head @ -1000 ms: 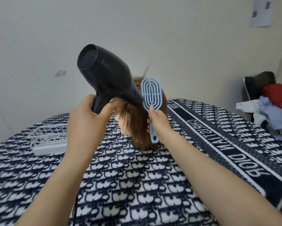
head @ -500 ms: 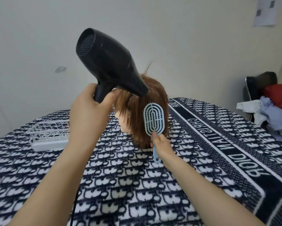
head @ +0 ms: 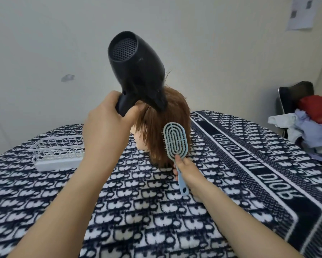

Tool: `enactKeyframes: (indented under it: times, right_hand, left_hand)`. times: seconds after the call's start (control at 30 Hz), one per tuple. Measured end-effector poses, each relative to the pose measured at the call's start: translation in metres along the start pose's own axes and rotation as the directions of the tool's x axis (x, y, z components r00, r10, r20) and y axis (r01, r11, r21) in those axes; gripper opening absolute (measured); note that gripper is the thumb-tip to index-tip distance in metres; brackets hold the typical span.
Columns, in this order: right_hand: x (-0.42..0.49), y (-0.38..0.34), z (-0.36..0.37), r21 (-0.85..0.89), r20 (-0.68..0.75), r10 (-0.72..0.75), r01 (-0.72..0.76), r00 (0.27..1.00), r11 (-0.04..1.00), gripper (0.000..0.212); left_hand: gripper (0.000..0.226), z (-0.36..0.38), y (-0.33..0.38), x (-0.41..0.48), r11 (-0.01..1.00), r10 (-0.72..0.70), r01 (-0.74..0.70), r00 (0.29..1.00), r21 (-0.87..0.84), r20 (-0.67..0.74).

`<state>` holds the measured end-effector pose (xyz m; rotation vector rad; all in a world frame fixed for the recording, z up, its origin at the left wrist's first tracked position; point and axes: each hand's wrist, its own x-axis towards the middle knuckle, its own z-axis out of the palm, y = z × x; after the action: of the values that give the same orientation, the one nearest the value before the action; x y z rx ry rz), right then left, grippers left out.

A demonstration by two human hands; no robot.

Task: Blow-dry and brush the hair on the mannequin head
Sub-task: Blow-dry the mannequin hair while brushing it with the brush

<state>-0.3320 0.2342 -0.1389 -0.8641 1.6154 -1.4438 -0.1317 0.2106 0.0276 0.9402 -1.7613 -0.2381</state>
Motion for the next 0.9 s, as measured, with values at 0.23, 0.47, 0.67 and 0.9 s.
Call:
enactKeyframes:
  times: [0.23,0.47,0.67,0.9]
  right_hand:
    - [-0.006,-0.004,-0.029,-0.447,-0.076,-0.102,0.058,0.992,0.893,0.042]
    - [-0.017,0.003,-0.051,-0.831,0.028,-0.143,0.102,0.989,0.547,0.034]
    - [-0.021,0.0,-0.04,-0.962,0.213,-0.382,0.261,0.899,0.078,0.037]
    - [-0.017,-0.011,-0.027,-0.916,0.213,-0.517,0.353,0.829,0.189,0.04]
  left_hand:
    - [0.035,-0.004,-0.003,-0.007,1.0,0.017,-0.017,1.0,0.015,-0.022]
    - [0.036,-0.004,-0.01,-0.012,0.999,0.012,-0.011,1.0,0.046,-0.012]
    - [0.044,-0.012,-0.023,-0.015,0.997,-0.016,0.017,1.0,0.071,-0.006]
    - [0.038,-0.032,-0.036,-0.006,0.989,-0.145,0.145,0.989,0.012,0.022]
